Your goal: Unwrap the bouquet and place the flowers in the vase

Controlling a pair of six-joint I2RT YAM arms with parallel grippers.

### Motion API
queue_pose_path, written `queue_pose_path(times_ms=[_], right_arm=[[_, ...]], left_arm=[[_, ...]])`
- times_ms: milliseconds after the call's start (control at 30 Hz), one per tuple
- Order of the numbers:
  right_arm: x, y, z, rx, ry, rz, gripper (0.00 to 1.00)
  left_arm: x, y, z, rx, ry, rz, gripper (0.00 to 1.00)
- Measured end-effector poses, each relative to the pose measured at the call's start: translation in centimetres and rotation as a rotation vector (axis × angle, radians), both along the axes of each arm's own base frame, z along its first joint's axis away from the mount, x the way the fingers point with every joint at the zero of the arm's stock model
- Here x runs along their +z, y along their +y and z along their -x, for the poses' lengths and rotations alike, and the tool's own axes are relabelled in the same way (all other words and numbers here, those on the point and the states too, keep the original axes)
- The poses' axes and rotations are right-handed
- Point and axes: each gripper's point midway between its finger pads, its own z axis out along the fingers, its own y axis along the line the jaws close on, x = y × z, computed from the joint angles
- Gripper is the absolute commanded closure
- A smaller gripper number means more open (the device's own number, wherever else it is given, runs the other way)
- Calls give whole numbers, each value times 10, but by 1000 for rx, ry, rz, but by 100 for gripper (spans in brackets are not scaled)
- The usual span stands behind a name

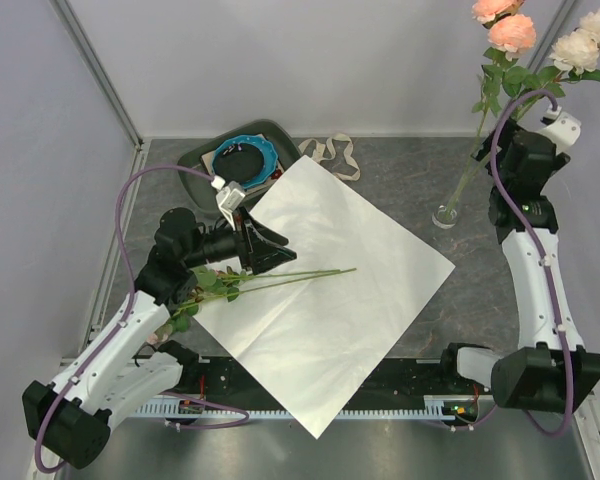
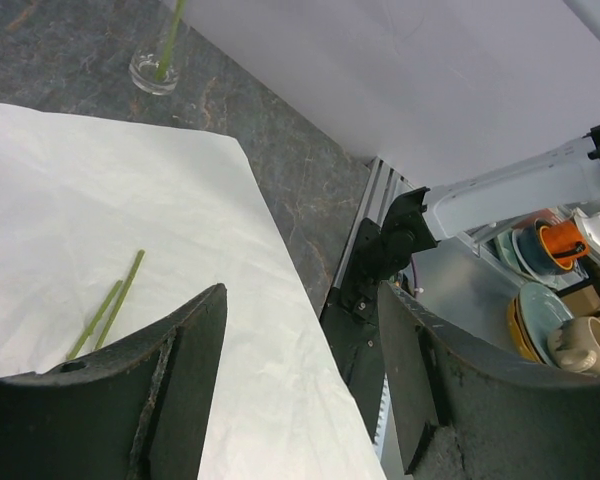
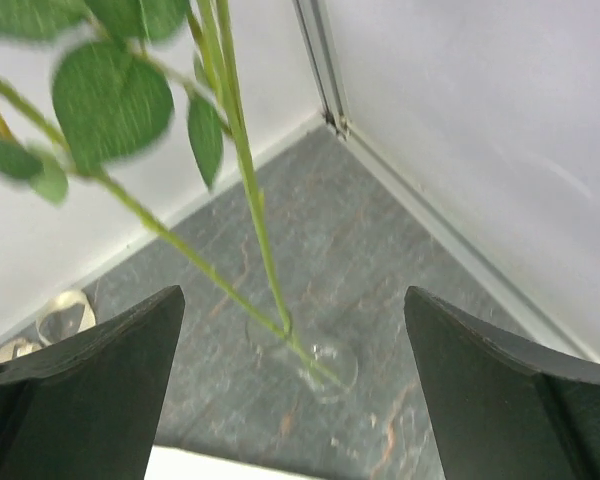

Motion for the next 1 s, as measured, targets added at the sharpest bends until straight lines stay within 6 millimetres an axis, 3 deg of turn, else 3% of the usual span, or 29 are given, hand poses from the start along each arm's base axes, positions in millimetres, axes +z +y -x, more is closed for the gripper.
queue_pose_path(times_ms=[100,233,333,400,500,600,767,1000], right_arm=[[-17,15,20,-7,25,-44,2],[-39,65,40,89,67,-74,2],[-64,122,50,246,119,-77,2],[-94,168,63,377,182,-56,2],[-144,239,96,588,304,25,2],[-175,290,119,730,388,123,2],[-195,320,134,818,431,222,2],[-169,319,126,823,334,250,2]], left_arm=[[0,-1,-1,-1,7,3,31],[-6,-3,-6,4,31,-5,33],[-21,-2,-17,58,88,-39,34],[-35,1,-28,117,146,-75,35],[-66,13,-49,290,308,-138,36],[-99,31,-65,493,513,-179,35],[-154,57,-74,754,788,-219,35],[-213,82,-64,1015,1120,-224,40]])
